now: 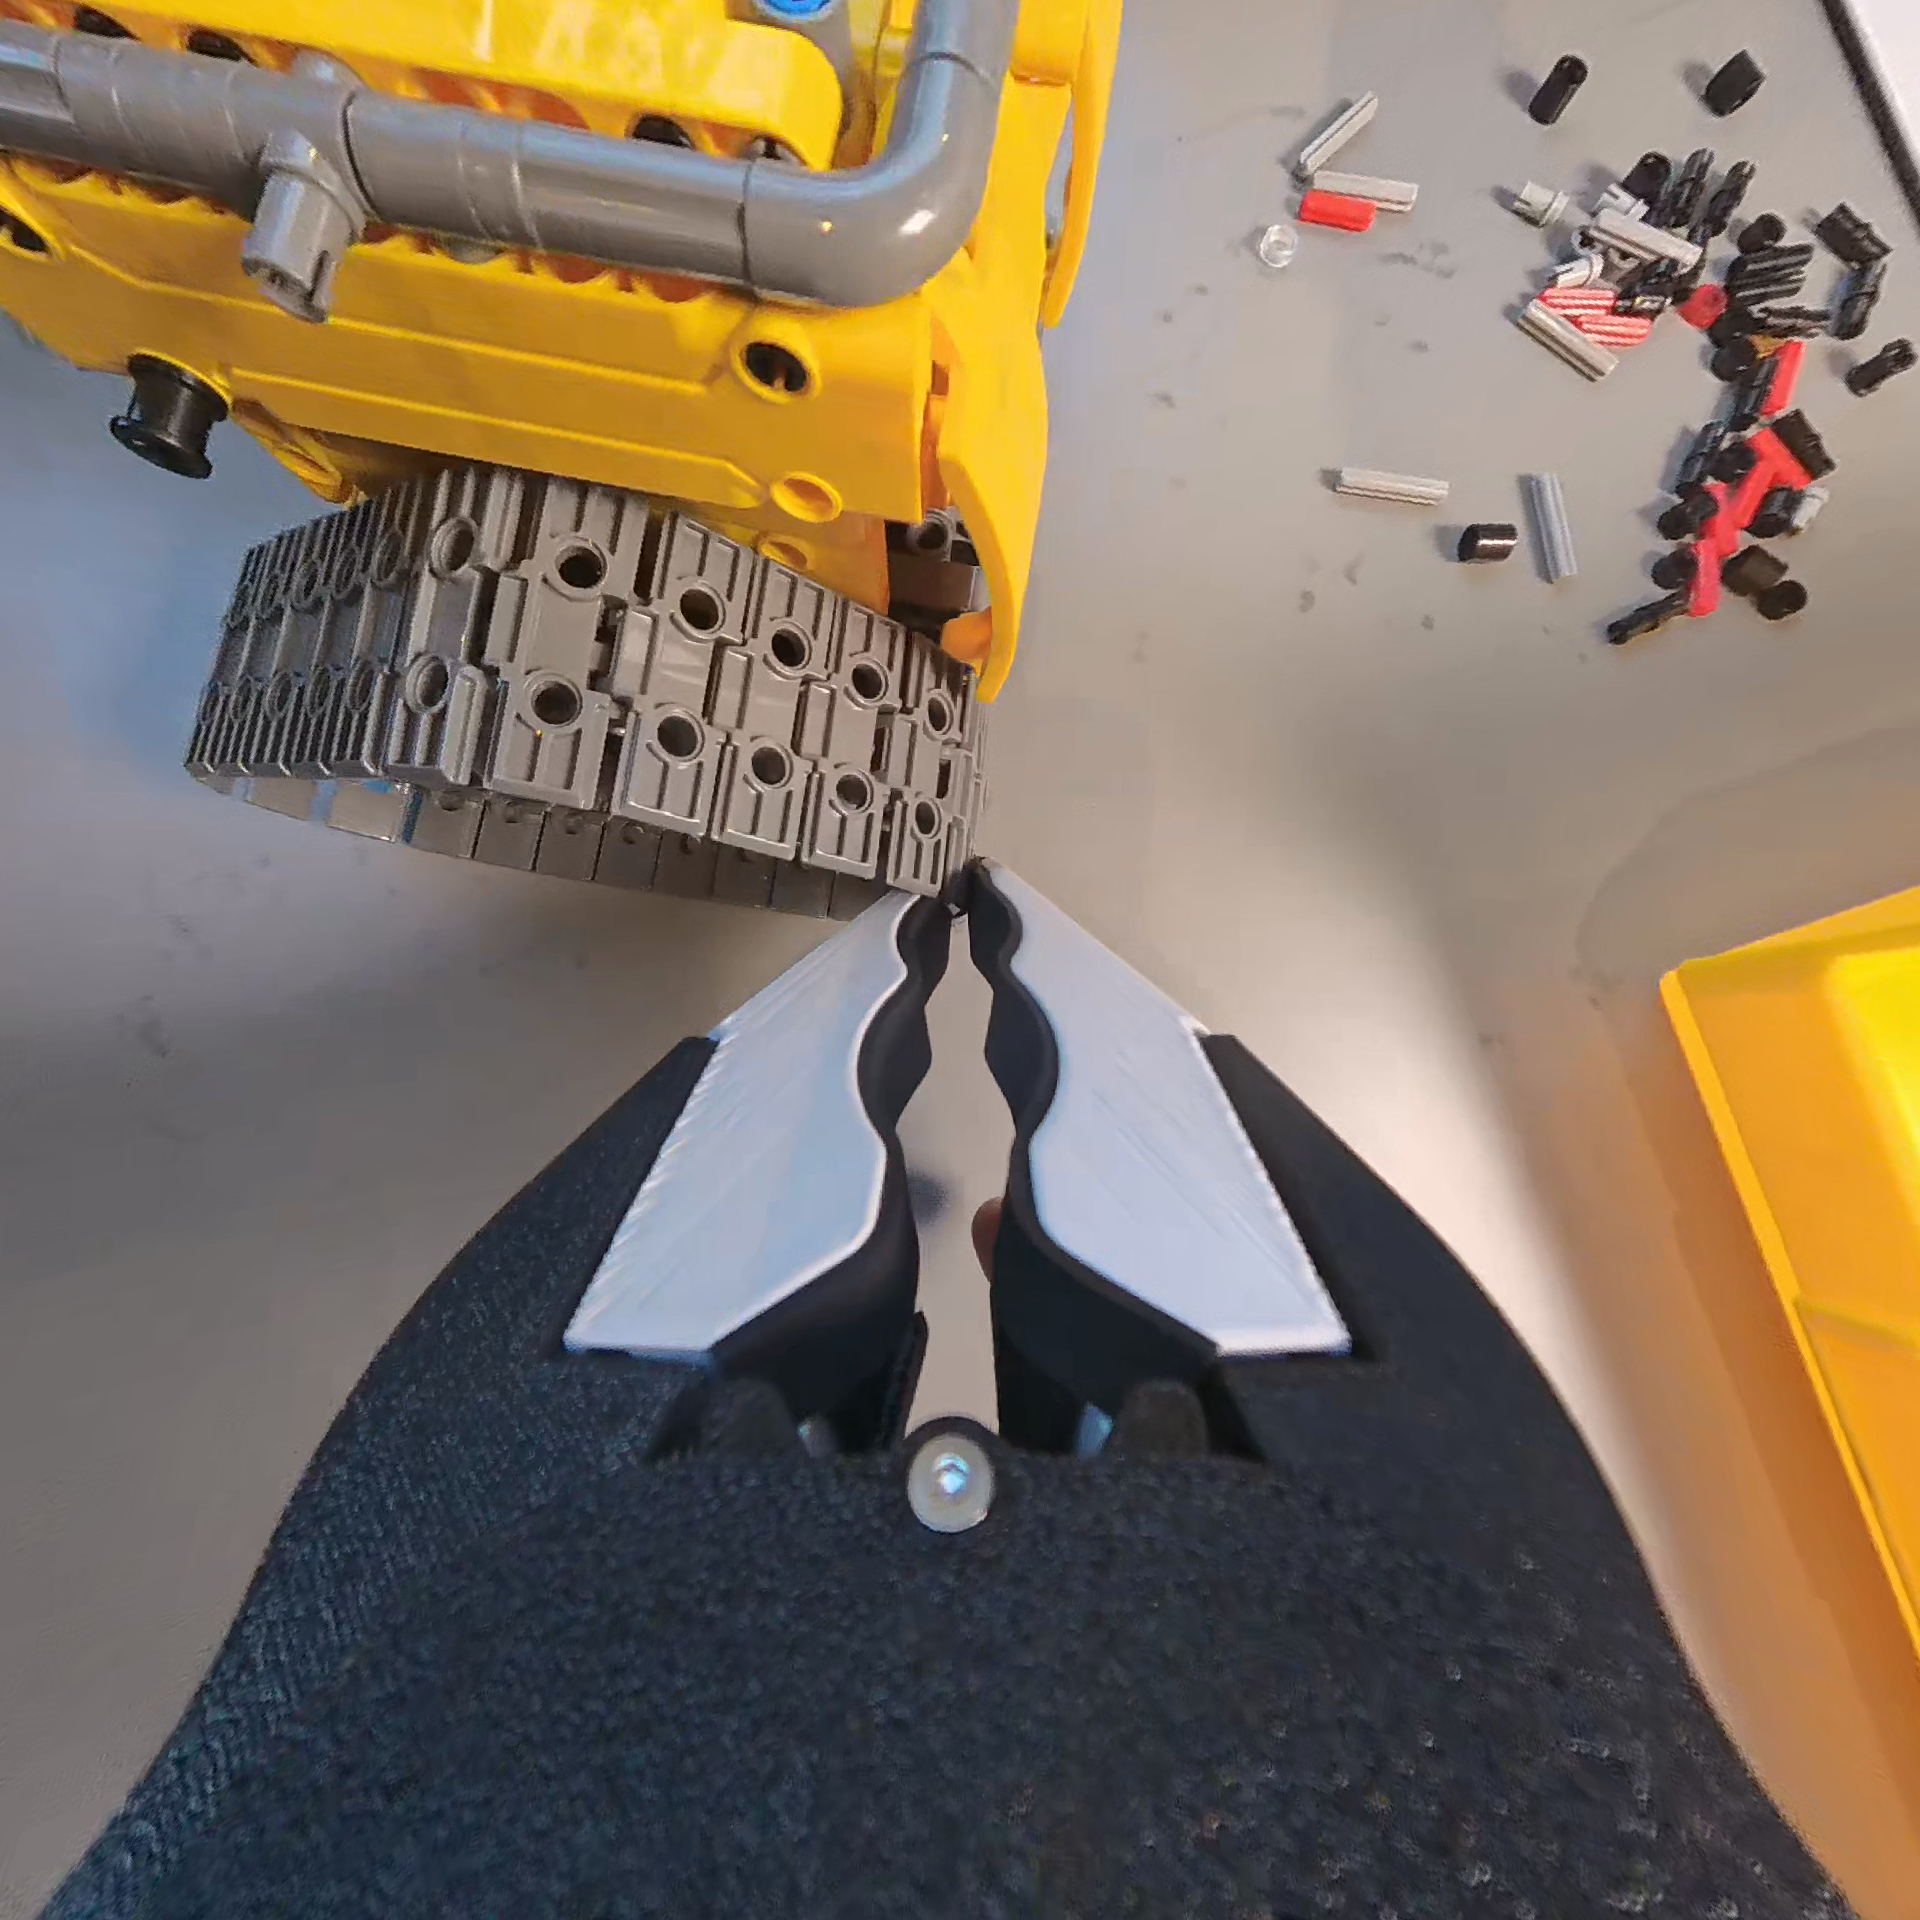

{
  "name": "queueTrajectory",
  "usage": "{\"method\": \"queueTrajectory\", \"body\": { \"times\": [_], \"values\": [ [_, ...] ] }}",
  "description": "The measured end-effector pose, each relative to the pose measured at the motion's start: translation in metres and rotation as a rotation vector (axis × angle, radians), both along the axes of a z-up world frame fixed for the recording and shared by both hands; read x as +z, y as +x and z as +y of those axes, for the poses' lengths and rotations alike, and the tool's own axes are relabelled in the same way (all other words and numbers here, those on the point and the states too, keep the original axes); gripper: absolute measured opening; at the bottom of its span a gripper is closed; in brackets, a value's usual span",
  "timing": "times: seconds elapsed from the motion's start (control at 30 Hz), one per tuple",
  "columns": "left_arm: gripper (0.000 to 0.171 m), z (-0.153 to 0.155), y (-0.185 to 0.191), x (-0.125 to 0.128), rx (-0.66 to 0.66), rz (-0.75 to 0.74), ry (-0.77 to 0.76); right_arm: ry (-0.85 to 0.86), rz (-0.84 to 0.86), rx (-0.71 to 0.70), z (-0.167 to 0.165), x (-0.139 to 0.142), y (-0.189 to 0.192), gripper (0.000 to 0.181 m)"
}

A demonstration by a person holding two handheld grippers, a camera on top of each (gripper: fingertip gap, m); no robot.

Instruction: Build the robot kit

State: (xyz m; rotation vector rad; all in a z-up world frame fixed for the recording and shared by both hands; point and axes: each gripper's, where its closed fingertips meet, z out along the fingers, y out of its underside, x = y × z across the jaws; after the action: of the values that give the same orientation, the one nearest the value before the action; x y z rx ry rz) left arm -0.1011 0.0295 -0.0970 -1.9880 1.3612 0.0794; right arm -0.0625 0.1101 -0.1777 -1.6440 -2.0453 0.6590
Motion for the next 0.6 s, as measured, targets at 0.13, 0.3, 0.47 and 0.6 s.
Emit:
{"method": "queueTrajectory", "body": {
  "times": [0.13, 0.3, 0.47, 0.6],
  "values": [
    [0.041, 0.0, -0.001, 0.0, -0.015, -0.001, 0.001, 0.007, -0.013, -0.003, 0.0, 0.0, 0.0, 0.004],
    [0.041, -0.007, 0.0, 0.0, -0.088, -0.009, 0.024, -0.059, 0.051, 0.023, -0.011, 0.005, 0.007, 0.01],
    [0.041, -0.028, -0.003, 0.0, -0.272, 0.052, 0.011, -0.023, 0.097, 0.165, -0.043, 0.001, 0.041, 0.021],
    [0.043, -0.039, -0.029, 0.001, -0.291, 0.128, -0.011, -0.047, 0.17, 0.221, -0.065, 0.006, 0.049, 0.024]
  ]
}}
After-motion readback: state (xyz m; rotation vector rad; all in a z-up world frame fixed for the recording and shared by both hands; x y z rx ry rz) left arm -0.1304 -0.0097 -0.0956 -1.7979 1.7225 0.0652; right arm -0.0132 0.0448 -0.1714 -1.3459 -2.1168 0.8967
